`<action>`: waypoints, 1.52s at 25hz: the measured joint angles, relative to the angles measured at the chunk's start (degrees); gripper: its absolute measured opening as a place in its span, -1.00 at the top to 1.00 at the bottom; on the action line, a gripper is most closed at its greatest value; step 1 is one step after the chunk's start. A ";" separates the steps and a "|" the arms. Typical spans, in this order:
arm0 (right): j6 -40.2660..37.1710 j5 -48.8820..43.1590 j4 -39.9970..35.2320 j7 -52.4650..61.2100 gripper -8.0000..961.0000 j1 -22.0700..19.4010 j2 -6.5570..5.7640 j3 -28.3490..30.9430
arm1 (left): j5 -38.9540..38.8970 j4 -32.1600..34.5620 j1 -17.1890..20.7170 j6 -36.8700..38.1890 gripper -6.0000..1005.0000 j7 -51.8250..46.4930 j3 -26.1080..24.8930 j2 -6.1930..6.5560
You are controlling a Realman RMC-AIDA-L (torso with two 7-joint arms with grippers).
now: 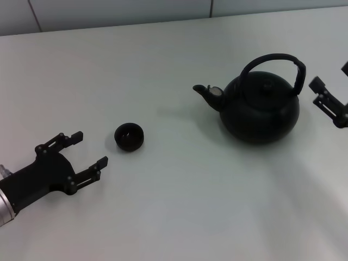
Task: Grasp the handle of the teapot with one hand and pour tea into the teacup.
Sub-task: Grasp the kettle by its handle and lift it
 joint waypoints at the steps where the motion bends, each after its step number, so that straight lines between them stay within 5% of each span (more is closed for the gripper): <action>1: 2.18 -0.15 0.41 -0.11 -0.73 1.28 -0.01 0.05 | 0.00 0.00 0.06 0.00 -0.59 0.00 0.03 0.00; 23: 13.74 -0.73 2.60 -0.48 -0.69 7.41 0.12 -0.77 | 0.09 0.09 0.44 0.00 -0.59 -0.25 0.83 0.00; 31: 13.63 -0.78 2.81 -0.48 -0.30 7.48 0.10 -1.96 | 0.09 0.09 0.49 0.00 -0.59 -0.27 0.82 0.00; 38: 13.43 -0.46 2.75 -0.48 0.29 7.23 0.16 -1.44 | 0.09 0.09 0.49 0.00 -0.59 -0.27 0.82 0.00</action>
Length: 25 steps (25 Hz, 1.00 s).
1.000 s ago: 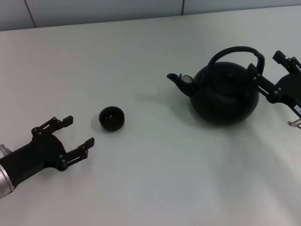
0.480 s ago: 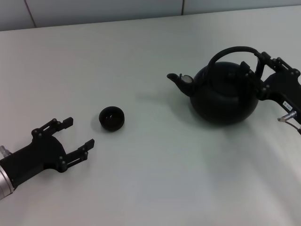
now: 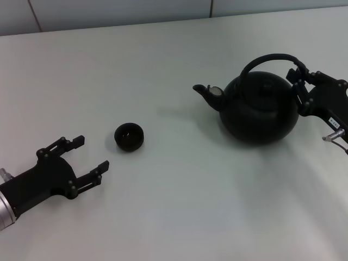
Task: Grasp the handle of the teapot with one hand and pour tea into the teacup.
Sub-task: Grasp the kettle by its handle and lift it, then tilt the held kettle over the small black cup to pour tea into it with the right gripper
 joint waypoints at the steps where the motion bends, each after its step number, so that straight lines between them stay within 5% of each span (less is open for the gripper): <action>1: 0.00 0.00 0.00 0.00 0.37 0.00 0.02 0.01 | 0.00 0.00 0.00 0.00 -0.59 0.00 0.00 0.00; 8: -0.04 0.04 0.42 -2.69 0.71 0.58 0.12 -0.10 | 0.00 0.00 -0.16 0.00 -0.59 0.00 0.00 0.00; 25: -1.52 0.12 1.81 -7.82 0.74 8.53 0.11 0.00 | 0.00 0.00 -0.02 0.00 -0.59 0.00 0.00 0.01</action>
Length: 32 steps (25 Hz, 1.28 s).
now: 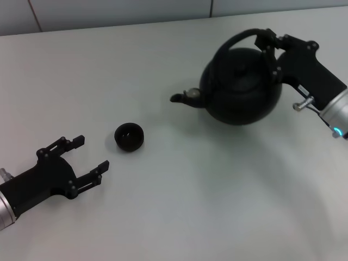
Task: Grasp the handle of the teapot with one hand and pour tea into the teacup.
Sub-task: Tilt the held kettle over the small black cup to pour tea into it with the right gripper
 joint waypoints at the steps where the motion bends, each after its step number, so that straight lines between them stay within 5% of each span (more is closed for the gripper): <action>1: -0.01 0.00 0.06 -0.47 0.74 0.42 0.00 -0.02 | 0.00 0.00 0.01 0.00 -0.59 0.00 0.00 0.00; 32: 2.21 -0.45 0.66 -14.21 0.76 11.53 0.00 -5.95 | 0.00 -0.09 0.72 0.00 -0.59 -0.11 -0.50 0.17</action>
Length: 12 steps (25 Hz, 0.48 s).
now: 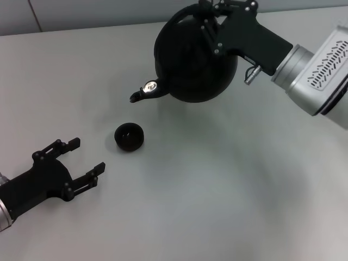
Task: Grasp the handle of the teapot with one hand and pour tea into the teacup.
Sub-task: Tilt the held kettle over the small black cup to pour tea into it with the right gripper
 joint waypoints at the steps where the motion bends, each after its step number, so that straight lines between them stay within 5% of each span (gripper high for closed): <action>1: 0.51 0.00 -0.01 -0.01 0.76 0.42 0.00 -0.15 | 0.00 0.00 0.00 0.00 -0.59 -0.04 -0.01 0.00; 12: 1.73 0.00 -0.05 -0.03 0.77 1.34 0.07 -2.21 | 0.00 0.02 0.00 0.00 -0.59 -0.07 -0.03 0.00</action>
